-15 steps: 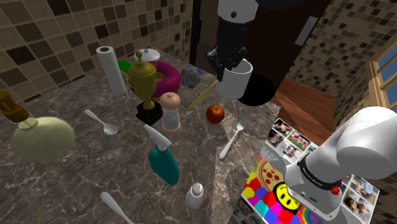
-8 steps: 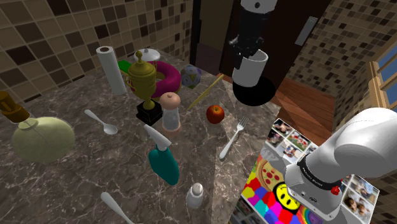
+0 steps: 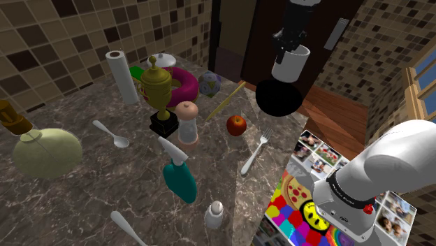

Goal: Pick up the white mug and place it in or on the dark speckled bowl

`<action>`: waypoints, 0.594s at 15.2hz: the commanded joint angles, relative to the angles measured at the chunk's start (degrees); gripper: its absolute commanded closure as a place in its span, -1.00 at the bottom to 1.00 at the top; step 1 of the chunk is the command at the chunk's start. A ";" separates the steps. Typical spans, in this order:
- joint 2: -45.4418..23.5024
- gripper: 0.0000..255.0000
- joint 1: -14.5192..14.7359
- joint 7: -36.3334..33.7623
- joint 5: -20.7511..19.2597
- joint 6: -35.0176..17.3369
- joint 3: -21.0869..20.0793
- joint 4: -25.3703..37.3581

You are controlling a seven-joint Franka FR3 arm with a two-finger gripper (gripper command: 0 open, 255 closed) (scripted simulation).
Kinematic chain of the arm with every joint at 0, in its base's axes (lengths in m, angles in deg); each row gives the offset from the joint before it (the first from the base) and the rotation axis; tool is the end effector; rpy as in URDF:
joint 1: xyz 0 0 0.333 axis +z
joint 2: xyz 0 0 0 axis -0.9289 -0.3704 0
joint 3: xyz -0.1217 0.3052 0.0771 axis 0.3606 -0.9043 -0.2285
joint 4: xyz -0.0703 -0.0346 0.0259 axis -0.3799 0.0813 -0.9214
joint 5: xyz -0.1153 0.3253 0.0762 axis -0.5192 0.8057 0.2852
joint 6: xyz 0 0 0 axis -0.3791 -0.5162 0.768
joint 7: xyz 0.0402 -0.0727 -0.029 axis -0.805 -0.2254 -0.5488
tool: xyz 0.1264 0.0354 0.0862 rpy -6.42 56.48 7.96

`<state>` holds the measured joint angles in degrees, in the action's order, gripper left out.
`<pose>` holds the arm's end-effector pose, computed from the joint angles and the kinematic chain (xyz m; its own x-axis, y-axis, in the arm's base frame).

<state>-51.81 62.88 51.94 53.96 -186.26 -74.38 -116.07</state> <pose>0.3697 -0.0085 0.5216 0.9729 -0.2300 -0.0249 -0.2299 -0.9732 0.0074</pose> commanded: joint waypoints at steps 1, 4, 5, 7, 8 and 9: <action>-0.34 1.00 -1.03 2.63 -0.90 0.18 1.90 0.50; -0.83 1.00 -1.60 4.02 -1.38 -1.31 2.91 -0.50; -0.86 1.00 -1.60 4.01 -1.38 -2.09 2.91 -1.24; -0.97 1.00 -1.60 4.01 -1.38 -3.64 2.91 -2.70; -1.04 1.00 -1.60 4.01 -1.38 -4.43 2.91 -3.41; -1.12 1.00 -1.60 4.00 -1.38 -5.21 2.91 -4.11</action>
<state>-52.67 61.32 55.86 52.63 -190.51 -71.54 -119.53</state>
